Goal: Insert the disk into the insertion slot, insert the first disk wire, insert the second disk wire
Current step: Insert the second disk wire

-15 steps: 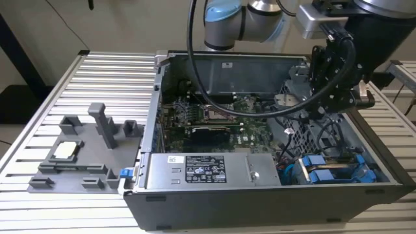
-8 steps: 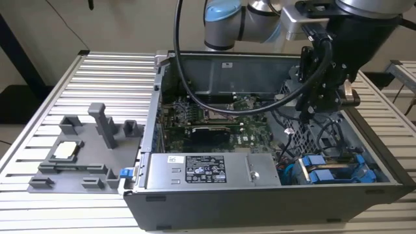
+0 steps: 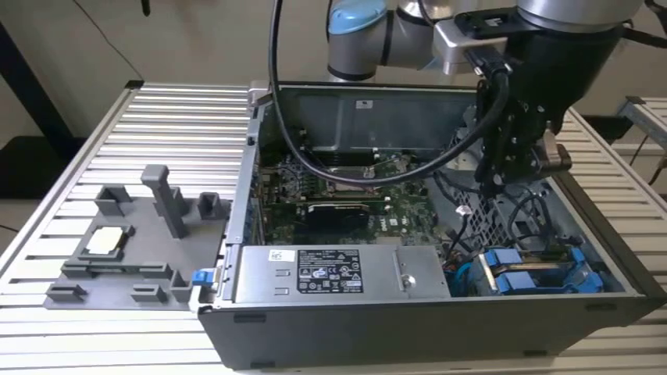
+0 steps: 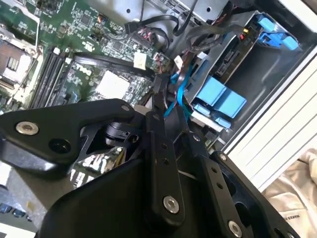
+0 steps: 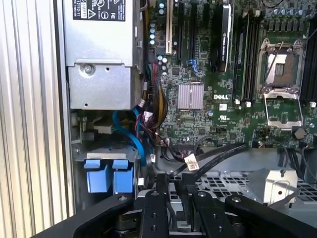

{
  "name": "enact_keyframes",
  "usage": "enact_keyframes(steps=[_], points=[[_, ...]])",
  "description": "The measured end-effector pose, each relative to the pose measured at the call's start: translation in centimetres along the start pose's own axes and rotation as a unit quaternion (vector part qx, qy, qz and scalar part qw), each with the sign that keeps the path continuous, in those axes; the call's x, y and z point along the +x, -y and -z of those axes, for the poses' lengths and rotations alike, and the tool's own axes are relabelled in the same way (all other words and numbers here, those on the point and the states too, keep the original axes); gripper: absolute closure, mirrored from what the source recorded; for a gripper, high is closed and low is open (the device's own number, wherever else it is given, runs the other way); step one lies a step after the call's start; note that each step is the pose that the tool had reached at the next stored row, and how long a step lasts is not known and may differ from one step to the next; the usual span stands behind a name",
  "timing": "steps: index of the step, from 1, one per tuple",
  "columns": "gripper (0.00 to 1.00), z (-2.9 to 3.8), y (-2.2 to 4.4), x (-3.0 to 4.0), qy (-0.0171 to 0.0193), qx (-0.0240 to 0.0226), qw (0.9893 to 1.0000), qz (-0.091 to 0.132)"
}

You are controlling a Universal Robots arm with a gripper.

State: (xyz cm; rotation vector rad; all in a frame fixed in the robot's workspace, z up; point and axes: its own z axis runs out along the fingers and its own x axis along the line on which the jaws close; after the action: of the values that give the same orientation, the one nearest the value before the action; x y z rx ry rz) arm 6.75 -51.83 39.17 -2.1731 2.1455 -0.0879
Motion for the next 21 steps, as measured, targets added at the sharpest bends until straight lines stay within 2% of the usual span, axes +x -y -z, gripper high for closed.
enact_keyframes(steps=[2,4,7,9,12,18,21], points=[[0.73,-0.10,-0.17,-0.23,-0.0053,0.0044,1.0000,0.002],[0.73,-0.23,-0.29,-0.54,-0.0106,0.0068,0.9999,0.005],[0.73,-0.37,-0.38,-0.81,-0.0196,0.0084,0.9997,0.014],[0.73,-0.48,-0.39,-0.87,-0.0234,0.0088,0.9994,0.025],[0.73,-0.73,-0.43,-1.08,-0.0259,0.0111,0.9988,0.041],[0.73,-1.27,-0.63,-1.86,-0.0307,0.0268,0.9978,0.053],[0.73,-1.40,-0.68,-2.07,-0.0333,0.0306,0.9972,0.059]])
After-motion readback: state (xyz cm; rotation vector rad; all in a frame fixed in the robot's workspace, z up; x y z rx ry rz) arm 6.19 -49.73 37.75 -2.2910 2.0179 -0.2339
